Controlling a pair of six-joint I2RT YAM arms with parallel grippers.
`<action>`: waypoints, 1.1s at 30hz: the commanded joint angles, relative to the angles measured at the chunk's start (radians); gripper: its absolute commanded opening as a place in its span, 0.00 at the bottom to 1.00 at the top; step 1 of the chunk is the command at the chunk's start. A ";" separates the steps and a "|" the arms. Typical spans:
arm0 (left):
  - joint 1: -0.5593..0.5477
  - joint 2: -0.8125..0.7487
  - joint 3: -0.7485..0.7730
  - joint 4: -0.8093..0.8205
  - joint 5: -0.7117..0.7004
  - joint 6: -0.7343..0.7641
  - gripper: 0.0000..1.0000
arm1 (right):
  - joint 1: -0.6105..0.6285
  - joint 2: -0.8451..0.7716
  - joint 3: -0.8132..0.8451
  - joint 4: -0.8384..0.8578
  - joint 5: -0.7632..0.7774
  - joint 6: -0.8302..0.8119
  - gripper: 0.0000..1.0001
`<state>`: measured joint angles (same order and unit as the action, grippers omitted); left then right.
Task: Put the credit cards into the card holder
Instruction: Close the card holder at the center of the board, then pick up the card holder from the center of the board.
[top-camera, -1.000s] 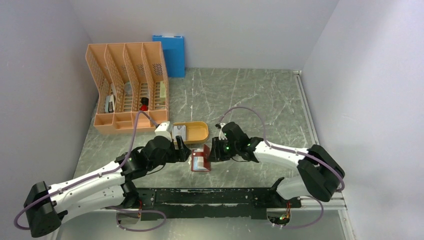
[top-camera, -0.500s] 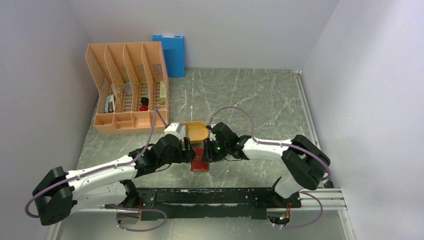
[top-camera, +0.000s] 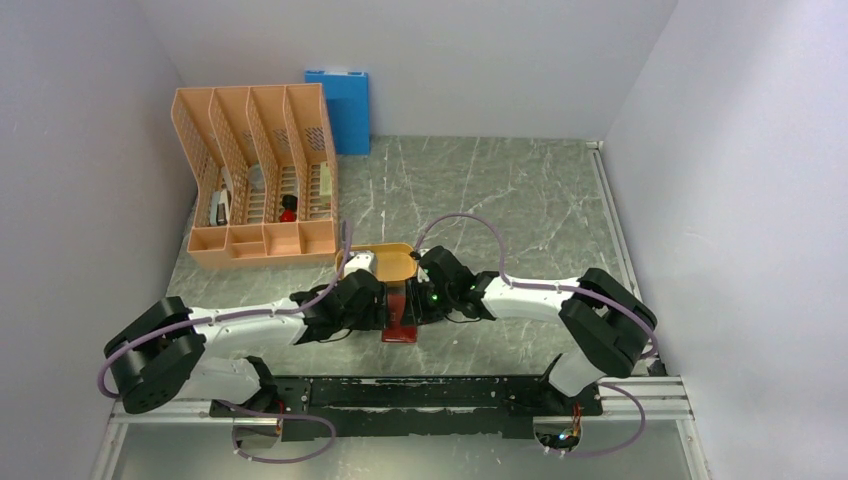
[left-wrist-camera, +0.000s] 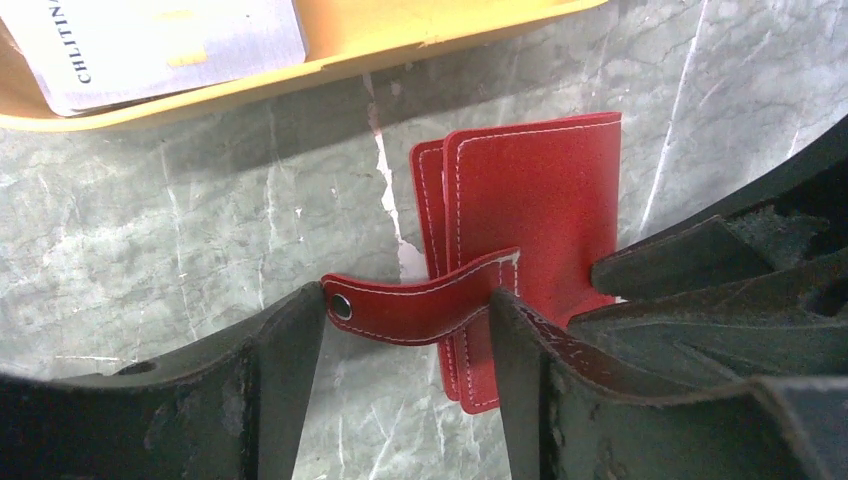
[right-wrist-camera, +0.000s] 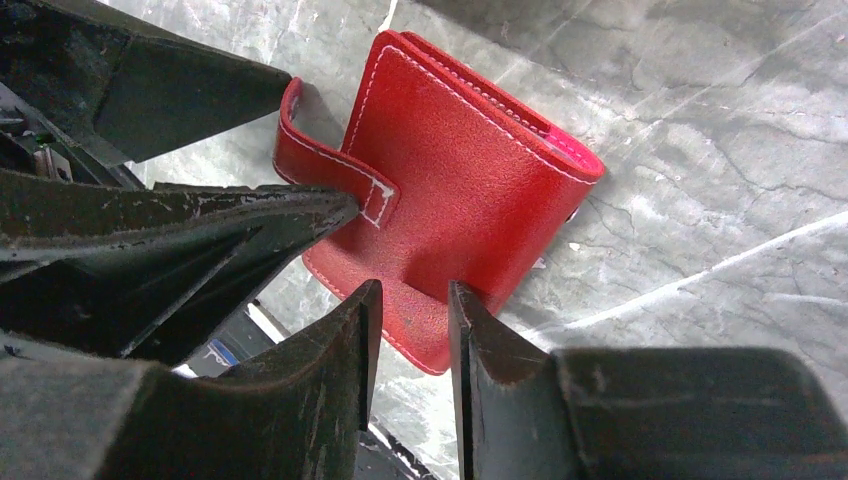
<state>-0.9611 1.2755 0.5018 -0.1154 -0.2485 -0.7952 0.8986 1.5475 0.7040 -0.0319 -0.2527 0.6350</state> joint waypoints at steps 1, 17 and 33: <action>-0.004 0.028 0.012 0.007 -0.034 -0.015 0.62 | 0.009 -0.005 -0.022 -0.004 0.023 0.001 0.35; -0.004 0.071 -0.022 -0.003 -0.070 -0.036 0.09 | -0.055 -0.131 -0.186 0.166 -0.099 0.190 0.52; -0.004 0.069 -0.042 0.032 -0.053 -0.055 0.05 | -0.070 0.033 -0.296 0.488 -0.159 0.470 0.55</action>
<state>-0.9661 1.3128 0.5014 -0.0517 -0.2848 -0.8410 0.8360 1.5387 0.4458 0.3794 -0.4500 1.0073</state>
